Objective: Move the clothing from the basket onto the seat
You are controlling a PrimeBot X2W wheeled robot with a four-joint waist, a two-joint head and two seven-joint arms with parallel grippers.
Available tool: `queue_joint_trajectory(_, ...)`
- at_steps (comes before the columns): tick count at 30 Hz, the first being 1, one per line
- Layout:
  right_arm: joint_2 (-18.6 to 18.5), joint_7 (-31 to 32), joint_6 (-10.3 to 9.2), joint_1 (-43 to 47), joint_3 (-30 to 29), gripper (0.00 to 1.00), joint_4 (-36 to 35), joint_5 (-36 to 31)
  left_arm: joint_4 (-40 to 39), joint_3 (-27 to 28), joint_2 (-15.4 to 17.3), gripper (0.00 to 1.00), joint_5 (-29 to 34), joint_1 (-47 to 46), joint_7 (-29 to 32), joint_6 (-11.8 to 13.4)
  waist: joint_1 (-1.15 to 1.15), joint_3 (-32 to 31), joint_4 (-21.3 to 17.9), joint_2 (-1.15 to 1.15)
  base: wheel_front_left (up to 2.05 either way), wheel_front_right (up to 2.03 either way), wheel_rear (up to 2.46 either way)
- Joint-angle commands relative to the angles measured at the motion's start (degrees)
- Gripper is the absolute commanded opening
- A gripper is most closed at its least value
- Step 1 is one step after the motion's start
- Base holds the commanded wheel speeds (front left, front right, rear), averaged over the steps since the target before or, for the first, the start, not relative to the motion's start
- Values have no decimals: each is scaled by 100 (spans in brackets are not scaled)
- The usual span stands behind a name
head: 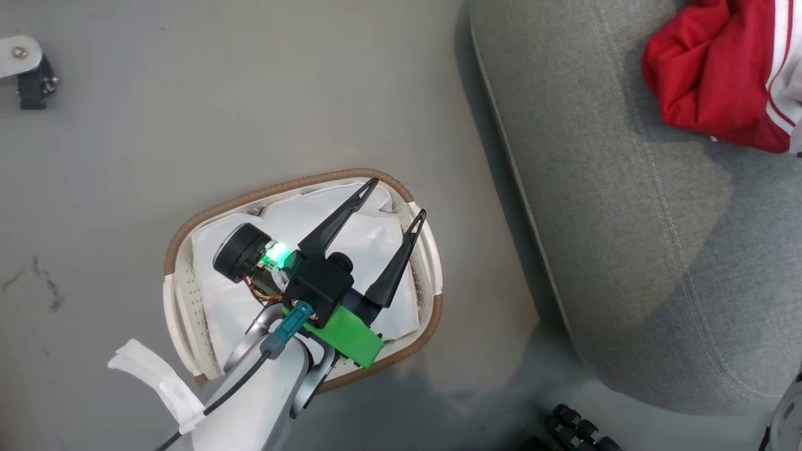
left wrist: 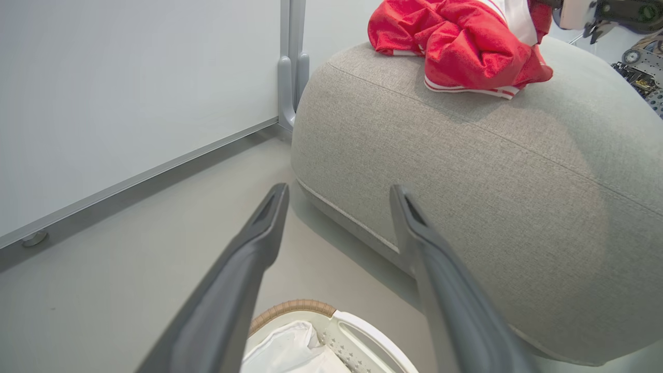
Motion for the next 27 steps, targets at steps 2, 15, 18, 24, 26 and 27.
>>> queue_joint_trajectory(2, 59, -25, -8, 182, -77, 100, -137, -33, 33, 15, 59, 100, -24, -85, -4, -16, -1, -25, -173, 0, 0, 0, 0)
queue_joint_trajectory(15, 68, -25, -8, 1121, 434, 100, -763, 250, 88, 299, -127, 100, -299, 210, -4, -16, -1, -853, -293, 0, 0, 0, 0)
queue_joint_trajectory(18, -12, -25, -8, 1144, 608, 100, -853, 319, 65, 390, -198, 100, -438, 313, -4, -16, -1, -1109, -195, 0, 0, 0, 0)
queue_joint_trajectory(24, -42, -26, -8, 1007, 1090, 100, -943, 424, 110, 850, -362, 100, -656, 642, -3, -16, -1, -1727, 154, 0, 0, 0, 0)
queue_joint_trajectory(26, -6, -26, -8, 985, 1319, 100, -953, 470, 126, 1082, -395, 100, -692, 733, -4, -16, -1, -1914, 295, 0, 0, 0, 0)
queue_joint_trajectory(27, 11, -26, -8, 977, 1410, 100, -955, 504, 140, 1195, -418, 100, -700, 790, -4, -16, -1, -1993, 361, 0, 0, 0, 0)
